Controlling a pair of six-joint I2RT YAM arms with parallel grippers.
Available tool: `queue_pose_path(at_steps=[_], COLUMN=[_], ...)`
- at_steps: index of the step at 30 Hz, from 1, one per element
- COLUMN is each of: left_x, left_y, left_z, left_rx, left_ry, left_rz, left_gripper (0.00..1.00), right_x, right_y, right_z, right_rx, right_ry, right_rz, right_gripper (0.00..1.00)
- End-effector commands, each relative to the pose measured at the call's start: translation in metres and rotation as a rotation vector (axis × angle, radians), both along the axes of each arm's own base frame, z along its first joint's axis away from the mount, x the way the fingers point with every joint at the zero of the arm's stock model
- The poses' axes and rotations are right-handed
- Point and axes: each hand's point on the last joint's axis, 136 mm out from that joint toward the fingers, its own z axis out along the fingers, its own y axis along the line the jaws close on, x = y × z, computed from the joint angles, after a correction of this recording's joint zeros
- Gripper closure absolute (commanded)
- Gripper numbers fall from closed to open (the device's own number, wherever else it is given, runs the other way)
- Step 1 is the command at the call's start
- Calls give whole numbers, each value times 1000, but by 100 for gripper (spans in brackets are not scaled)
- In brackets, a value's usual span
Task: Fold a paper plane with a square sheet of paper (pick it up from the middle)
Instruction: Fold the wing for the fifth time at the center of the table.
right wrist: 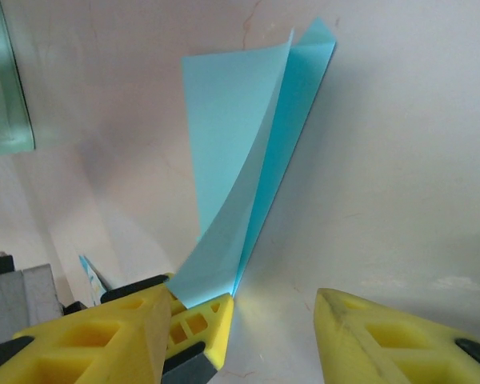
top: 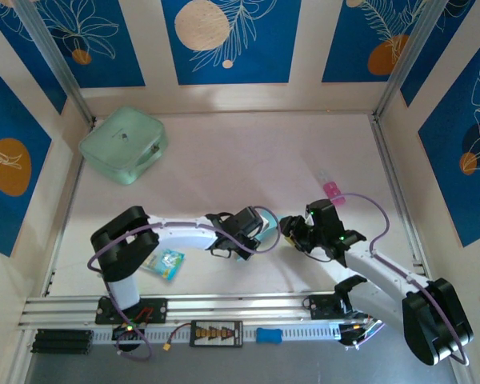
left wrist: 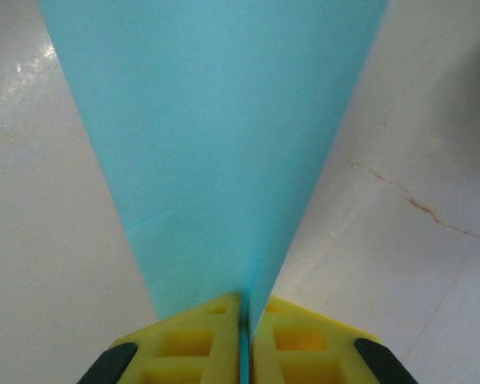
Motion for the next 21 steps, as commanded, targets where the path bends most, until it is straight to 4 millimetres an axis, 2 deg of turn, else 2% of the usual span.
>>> queue_pose_path(at_steps=[1,11,21], left_x=[-3,-6,-4], left_y=[-2,-9,-10], left_z=[-7,-7,-15], left_rx=[-26,-135,-240], left_ry=[70,226,406], left_rz=[5,13,48], left_gripper=[90,98,98], right_x=[-4,-3,-1], right_y=[9,22,51], right_z=[0,-9,1], right_rx=[10,-51,75], right_ry=[-5,-85,-99], right_rz=[58,155,287], right_gripper=[51,67,84])
